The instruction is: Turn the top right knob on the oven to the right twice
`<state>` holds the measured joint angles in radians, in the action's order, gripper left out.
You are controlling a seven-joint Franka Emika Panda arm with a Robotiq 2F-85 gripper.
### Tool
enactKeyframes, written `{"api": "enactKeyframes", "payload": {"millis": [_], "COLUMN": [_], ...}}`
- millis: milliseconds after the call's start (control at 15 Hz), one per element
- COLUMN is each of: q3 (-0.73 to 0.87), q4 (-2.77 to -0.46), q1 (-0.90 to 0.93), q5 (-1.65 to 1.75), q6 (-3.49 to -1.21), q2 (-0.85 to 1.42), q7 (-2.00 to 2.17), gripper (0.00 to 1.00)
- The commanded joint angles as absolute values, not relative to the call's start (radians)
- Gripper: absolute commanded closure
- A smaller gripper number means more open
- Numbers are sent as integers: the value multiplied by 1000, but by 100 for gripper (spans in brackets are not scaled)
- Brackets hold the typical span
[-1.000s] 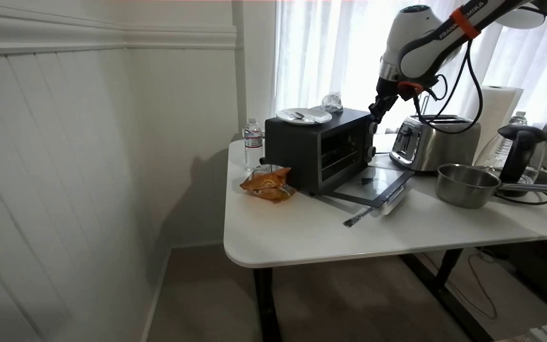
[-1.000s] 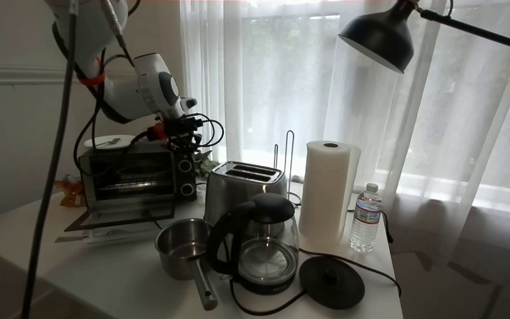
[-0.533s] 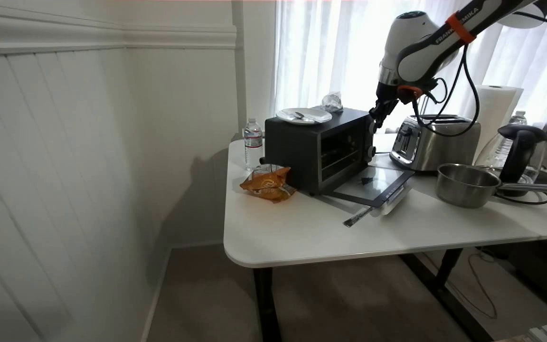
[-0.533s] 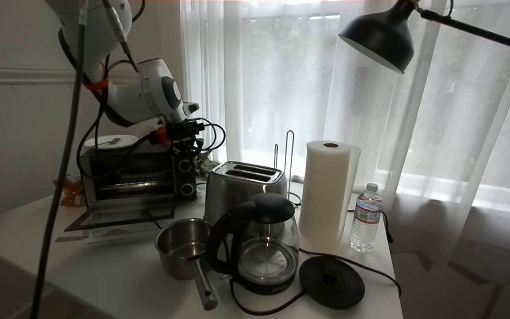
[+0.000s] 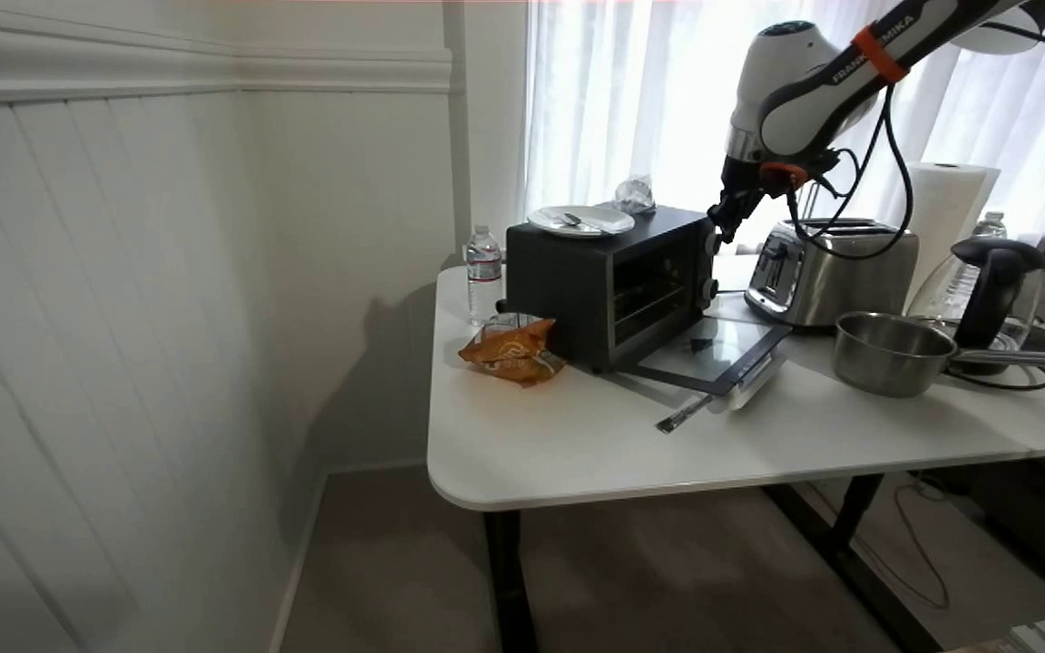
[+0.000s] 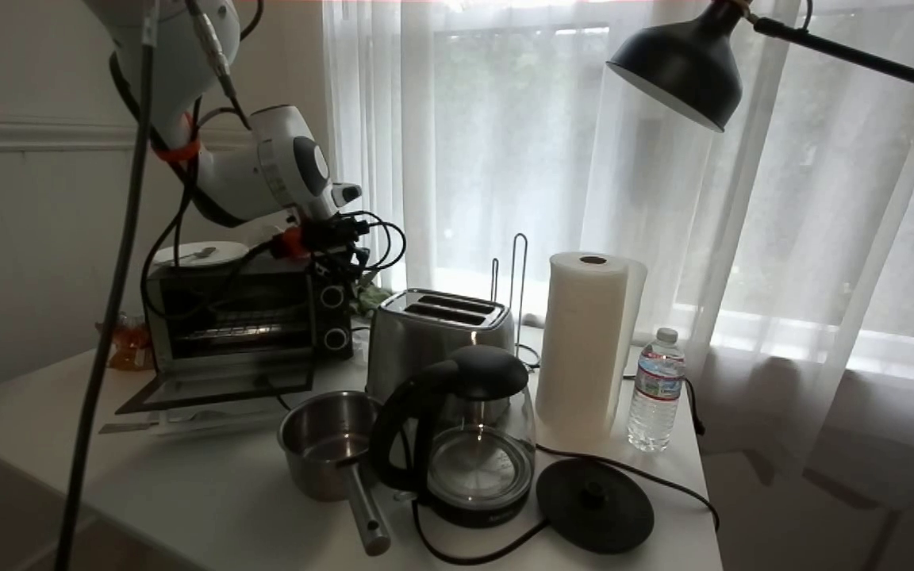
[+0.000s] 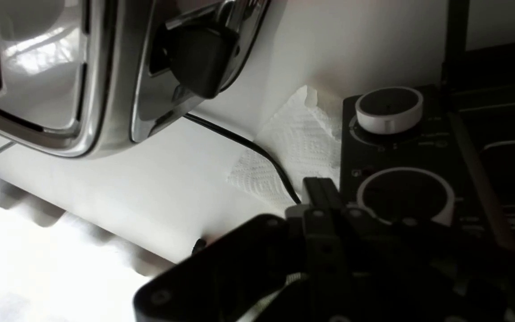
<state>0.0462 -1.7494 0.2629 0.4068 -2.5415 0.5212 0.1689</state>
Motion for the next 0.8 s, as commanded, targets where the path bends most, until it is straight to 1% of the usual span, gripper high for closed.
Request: {"api": "enactKeyframes", "payload": {"millis": [0, 467, 733], "q3": [73, -8, -62], "q4": [-1726, -1760, -1757], "q1": [272, 250, 225], "q5": [418, 353, 296], "q6": [-2520, -2356, -2329], "q2": [508, 417, 413], "q7": [213, 117, 44], "gripper": [100, 100, 100]}}
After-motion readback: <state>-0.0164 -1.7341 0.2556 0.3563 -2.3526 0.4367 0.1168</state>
